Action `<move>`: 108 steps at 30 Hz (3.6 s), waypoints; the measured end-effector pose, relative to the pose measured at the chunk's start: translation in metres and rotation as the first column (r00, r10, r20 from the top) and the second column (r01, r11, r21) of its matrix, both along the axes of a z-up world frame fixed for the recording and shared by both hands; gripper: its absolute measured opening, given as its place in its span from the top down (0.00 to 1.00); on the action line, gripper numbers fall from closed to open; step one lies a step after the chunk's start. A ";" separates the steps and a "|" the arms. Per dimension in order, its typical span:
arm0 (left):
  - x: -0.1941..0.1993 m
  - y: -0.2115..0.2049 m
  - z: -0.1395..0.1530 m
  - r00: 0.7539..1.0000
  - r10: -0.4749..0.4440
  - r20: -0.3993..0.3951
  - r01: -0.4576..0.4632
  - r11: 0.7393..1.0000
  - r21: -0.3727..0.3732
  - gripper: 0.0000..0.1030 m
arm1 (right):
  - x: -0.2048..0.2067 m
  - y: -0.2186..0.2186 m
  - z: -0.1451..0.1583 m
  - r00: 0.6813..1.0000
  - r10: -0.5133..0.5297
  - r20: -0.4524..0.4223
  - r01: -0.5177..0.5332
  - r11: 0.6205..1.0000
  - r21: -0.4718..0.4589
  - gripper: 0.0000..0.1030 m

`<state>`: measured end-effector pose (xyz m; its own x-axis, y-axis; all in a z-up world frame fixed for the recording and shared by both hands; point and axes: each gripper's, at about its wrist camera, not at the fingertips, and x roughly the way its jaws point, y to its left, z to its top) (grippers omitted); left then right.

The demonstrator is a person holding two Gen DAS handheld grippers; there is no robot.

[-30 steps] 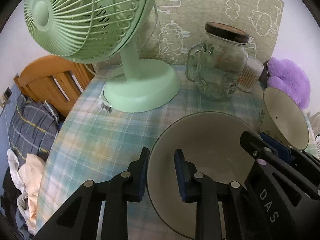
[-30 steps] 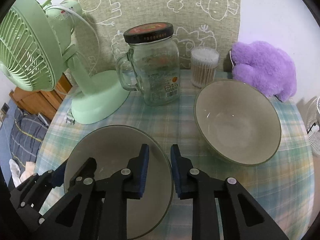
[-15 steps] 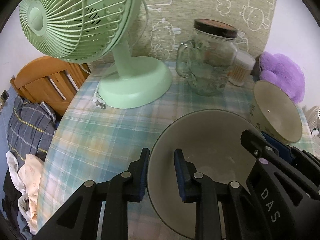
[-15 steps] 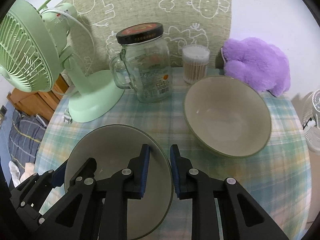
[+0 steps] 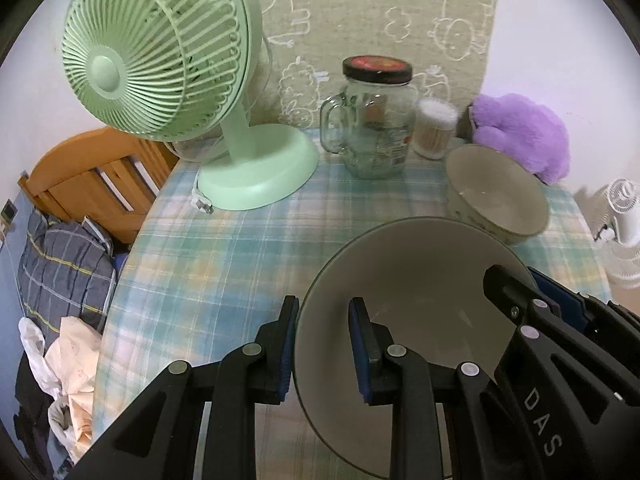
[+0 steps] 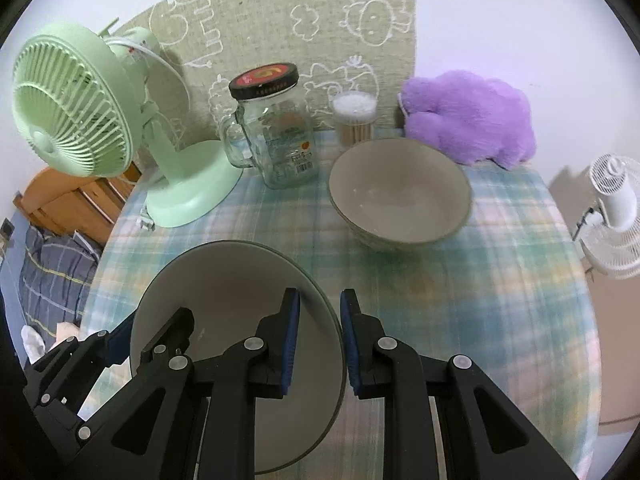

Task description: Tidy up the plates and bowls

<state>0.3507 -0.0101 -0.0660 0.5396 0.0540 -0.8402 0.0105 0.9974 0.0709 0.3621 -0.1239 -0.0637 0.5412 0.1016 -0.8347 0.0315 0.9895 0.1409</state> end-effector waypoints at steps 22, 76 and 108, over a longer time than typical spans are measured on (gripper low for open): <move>-0.105 0.017 0.054 0.991 -0.132 0.034 0.135 0.987 -0.082 0.78 | -0.124 0.018 0.070 0.995 -0.077 0.057 0.081 0.994 -0.072 0.76; -0.212 -0.001 -0.024 0.965 -0.197 -0.171 0.181 0.978 -0.104 0.77 | -0.246 0.012 0.017 0.988 -0.110 -0.104 0.098 0.988 -0.115 0.76; -0.218 -0.005 -0.006 0.949 -0.284 -0.133 0.272 0.957 -0.104 0.28 | -0.248 -0.002 -0.002 0.979 -0.157 -0.132 0.153 0.987 -0.038 0.54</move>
<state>0.1327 -0.0156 -0.0722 0.3950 -0.1544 -0.9056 0.2924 0.9556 -0.0354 0.1137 -0.1255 -0.0659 0.4315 0.0013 -0.9021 0.2019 0.9745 0.0980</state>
